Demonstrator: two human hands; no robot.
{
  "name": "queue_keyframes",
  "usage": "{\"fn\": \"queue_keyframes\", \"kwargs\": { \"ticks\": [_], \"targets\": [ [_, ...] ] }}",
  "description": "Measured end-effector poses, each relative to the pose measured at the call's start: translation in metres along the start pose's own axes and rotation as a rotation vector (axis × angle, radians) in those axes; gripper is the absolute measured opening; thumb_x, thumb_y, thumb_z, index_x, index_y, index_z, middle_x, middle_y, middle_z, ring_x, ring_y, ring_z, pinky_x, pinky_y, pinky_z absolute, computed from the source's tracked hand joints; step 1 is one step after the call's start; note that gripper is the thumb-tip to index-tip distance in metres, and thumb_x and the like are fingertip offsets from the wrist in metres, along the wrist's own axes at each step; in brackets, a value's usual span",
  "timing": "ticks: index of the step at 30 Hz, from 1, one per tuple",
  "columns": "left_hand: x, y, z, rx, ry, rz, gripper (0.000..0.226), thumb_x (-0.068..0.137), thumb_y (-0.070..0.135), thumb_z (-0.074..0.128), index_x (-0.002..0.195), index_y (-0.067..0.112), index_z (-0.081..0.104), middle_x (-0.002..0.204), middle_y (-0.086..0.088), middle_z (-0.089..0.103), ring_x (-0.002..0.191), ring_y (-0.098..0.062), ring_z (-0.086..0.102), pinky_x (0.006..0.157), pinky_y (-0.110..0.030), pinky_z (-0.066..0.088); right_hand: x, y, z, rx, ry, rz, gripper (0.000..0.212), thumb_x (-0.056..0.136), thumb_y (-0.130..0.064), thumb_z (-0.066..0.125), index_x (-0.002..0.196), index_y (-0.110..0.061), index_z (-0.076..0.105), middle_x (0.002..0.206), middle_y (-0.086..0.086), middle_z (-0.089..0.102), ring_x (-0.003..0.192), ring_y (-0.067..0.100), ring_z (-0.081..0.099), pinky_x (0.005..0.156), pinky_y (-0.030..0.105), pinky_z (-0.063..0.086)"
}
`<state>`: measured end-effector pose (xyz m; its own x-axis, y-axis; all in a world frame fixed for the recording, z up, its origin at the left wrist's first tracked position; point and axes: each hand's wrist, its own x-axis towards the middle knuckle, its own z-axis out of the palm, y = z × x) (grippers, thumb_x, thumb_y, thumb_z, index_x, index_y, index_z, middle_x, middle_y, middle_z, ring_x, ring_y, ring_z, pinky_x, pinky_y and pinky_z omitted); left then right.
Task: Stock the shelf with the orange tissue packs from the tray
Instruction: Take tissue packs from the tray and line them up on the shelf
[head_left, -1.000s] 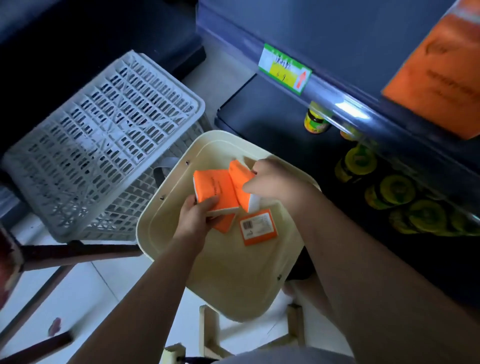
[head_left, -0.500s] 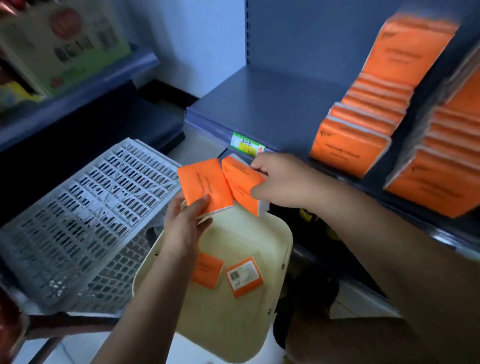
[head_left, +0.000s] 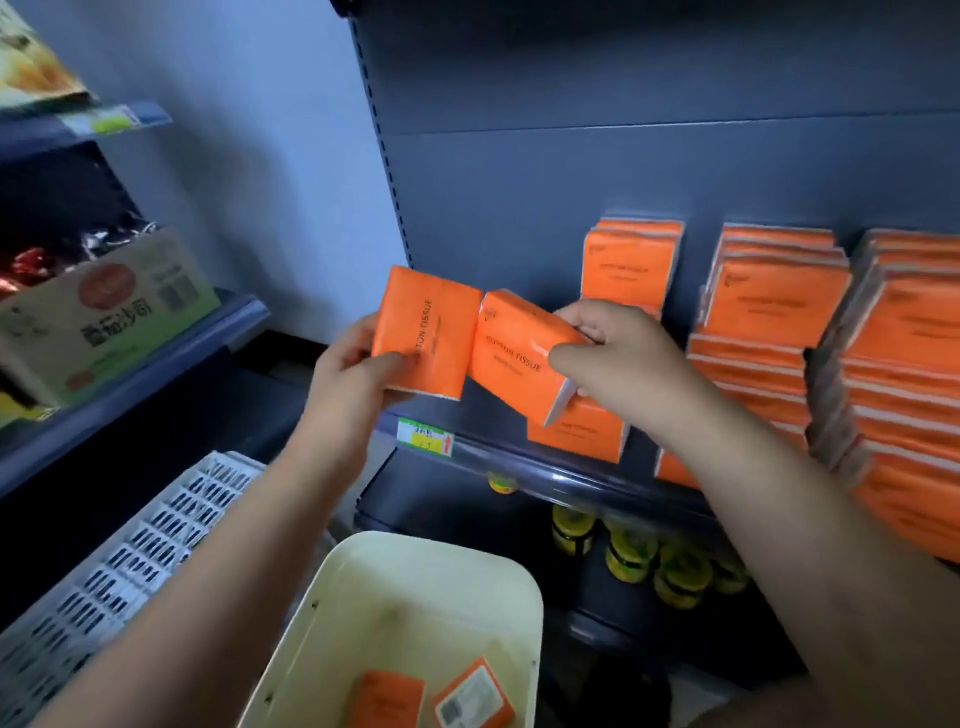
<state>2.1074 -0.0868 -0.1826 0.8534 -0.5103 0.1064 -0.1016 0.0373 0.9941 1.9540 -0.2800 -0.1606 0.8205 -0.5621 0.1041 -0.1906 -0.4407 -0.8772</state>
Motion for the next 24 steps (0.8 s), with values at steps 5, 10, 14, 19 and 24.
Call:
{"fn": "queue_keyframes", "kwargs": {
  "ticks": [5, 10, 14, 19, 24],
  "targets": [
    [0.044, 0.022, 0.034, 0.058, -0.097, -0.009, 0.051, 0.078, 0.012, 0.067, 0.129, 0.016, 0.063, 0.111, -0.009, 0.074, 0.1, -0.028, 0.075, 0.093, -0.049, 0.059, 0.002, 0.019, -0.021, 0.076, 0.18, 0.047, 0.023, 0.072, -0.018, 0.058, 0.09, -0.02, 0.073, 0.082, -0.002, 0.075, 0.075, 0.021, 0.073, 0.066, 0.034, 0.056],
    [0.084, 0.025, 0.079, 0.054, -0.205, -0.005, 0.027, 0.091, 0.001, 0.065, 0.111, 0.019, 0.067, 0.104, -0.004, 0.074, 0.09, -0.023, 0.073, 0.096, -0.048, 0.055, 0.009, 0.037, -0.045, 0.16, 0.398, 0.104, 0.022, 0.071, -0.014, 0.054, 0.075, -0.027, 0.071, 0.076, -0.01, 0.072, 0.082, 0.015, 0.069, 0.071, 0.03, 0.053],
    [0.114, 0.025, 0.109, 0.049, -0.301, 0.0, 0.041, 0.091, -0.004, 0.06, 0.13, 0.007, 0.066, 0.119, -0.016, 0.074, 0.101, -0.029, 0.073, 0.091, -0.045, 0.059, 0.016, 0.045, -0.066, 0.163, 0.537, 0.158, 0.014, 0.08, -0.013, 0.056, 0.08, -0.019, 0.069, 0.074, -0.004, 0.07, 0.081, 0.021, 0.067, 0.074, 0.036, 0.055],
    [0.142, 0.021, 0.145, 0.263, -0.37, 0.13, 0.038, 0.089, -0.014, 0.063, 0.121, 0.007, 0.068, 0.106, -0.007, 0.074, 0.092, -0.016, 0.073, 0.079, -0.032, 0.065, 0.021, 0.049, -0.08, 0.121, 0.66, 0.138, 0.022, 0.081, -0.015, 0.055, 0.096, -0.023, 0.069, 0.083, -0.008, 0.07, 0.081, 0.013, 0.065, 0.072, 0.032, 0.05],
    [0.164, 0.021, 0.173, 0.372, -0.404, 0.199, 0.044, 0.086, -0.019, 0.063, 0.099, 0.022, 0.07, 0.093, 0.002, 0.07, 0.082, -0.009, 0.069, 0.074, -0.031, 0.06, 0.017, 0.057, -0.085, -0.012, 0.821, 0.095, 0.024, 0.081, -0.012, 0.049, 0.1, -0.016, 0.063, 0.092, 0.001, 0.067, 0.085, 0.025, 0.062, 0.074, 0.038, 0.053]
  ]
}}
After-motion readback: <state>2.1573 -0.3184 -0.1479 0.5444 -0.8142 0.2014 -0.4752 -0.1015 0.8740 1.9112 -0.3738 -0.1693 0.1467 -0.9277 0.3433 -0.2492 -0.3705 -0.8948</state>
